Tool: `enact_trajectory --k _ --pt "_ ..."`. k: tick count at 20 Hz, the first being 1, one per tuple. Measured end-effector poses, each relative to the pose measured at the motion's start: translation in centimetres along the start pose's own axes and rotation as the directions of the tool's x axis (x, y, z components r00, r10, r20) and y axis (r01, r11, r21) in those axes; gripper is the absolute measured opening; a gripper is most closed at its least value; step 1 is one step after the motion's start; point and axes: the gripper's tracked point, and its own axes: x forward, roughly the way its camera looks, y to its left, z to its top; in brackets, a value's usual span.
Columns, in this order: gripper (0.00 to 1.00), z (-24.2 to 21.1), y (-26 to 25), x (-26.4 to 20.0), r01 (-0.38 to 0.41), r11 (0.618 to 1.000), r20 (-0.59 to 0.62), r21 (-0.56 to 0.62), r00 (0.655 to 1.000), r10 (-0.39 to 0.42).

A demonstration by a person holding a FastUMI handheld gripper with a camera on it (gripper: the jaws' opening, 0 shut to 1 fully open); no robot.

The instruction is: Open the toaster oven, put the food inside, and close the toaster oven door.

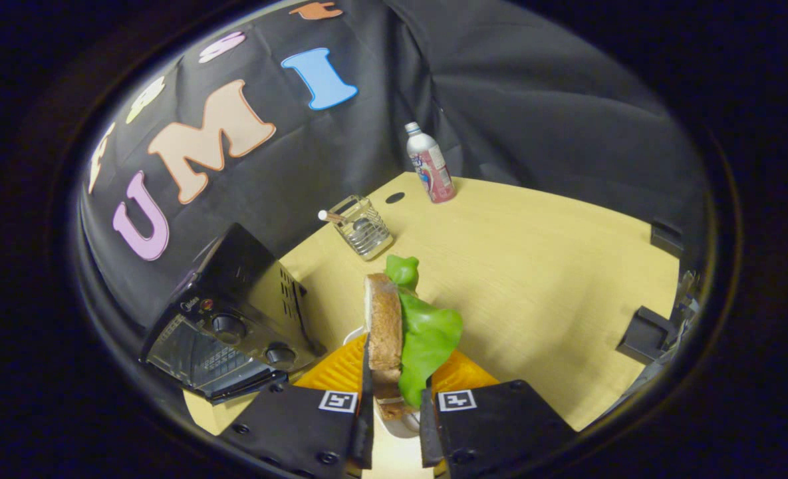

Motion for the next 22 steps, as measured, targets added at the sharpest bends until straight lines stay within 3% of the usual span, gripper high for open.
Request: enact_trajectory --k 8,13,22 --pt "0.3 2.1 2.2 -3.2 -0.003 0.999 0.078 -0.042 0.997 0.006" --pt "0.3 2.3 5.4 -6.0 -0.052 0.999 0.127 -0.005 0.991 0.053" --pt "0.3 -3.1 11.8 -9.3 -0.182 0.976 0.094 0.119 0.981 0.172"
